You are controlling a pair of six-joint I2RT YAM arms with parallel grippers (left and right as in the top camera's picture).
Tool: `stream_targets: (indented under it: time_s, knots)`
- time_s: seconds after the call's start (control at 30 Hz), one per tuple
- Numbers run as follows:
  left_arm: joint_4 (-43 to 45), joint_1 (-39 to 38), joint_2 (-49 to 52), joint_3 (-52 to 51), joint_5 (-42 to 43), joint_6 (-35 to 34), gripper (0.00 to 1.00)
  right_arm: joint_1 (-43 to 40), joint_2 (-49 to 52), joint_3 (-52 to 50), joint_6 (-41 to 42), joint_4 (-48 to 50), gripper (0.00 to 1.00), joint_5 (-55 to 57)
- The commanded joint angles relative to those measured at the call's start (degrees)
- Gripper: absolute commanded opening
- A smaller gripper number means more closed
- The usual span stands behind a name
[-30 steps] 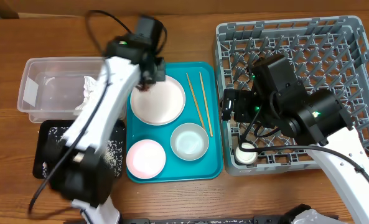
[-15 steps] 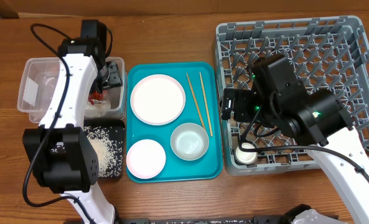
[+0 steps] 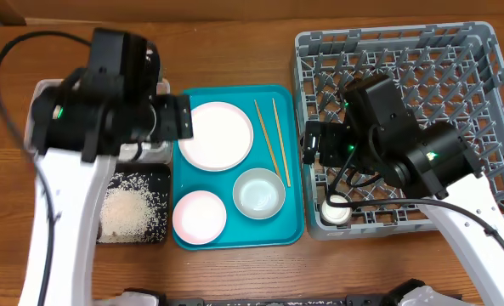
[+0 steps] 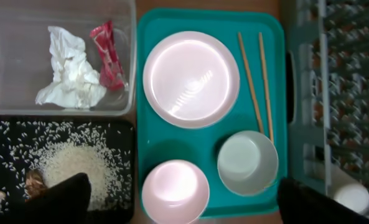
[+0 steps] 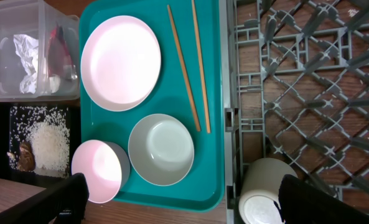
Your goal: Sort waste into correct bins and load items into the dishwasher
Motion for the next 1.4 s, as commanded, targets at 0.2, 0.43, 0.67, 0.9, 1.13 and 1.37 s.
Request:
stream_targets:
  time_s: [0.2, 0.43, 0.67, 0.9, 1.13, 1.37]
  knots:
    - [-2.97, -14.8, -12.59, 0.83, -3.19, -2.64, 1.0, -0.11, 0.04, -0.04, 0.07, 0.68, 1.0, 0.04]
    - [-6.25, -17.99, -13.68, 0.81, -0.83, -2.6, 1.0, -0.09, 0.04, -0.04, 0.09, 0.68, 1.0, 0.04]
    - [-6.8, -17.84, -13.64, 0.79, -2.62, -2.03, 1.0, -0.09, 0.04, -0.04, 0.07, 0.68, 1.0, 0.04]
    - [12.28, -14.27, -19.91, -5.79, 1.38, 15.02, 1.0, -0.09, 0.04, -0.04, 0.07, 0.68, 1.0, 0.04]
    - [26.69, -0.76, -34.16, -24.39, 8.28, 18.43, 1.0, -0.09, 0.04, -0.04, 0.09, 0.68, 1.0, 0.04]
    - [40.72, 4.31, -49.05, -45.83, 8.22, 18.84, 1.0, -0.09, 0.04, -0.04, 0.09, 0.68, 1.0, 0.04]
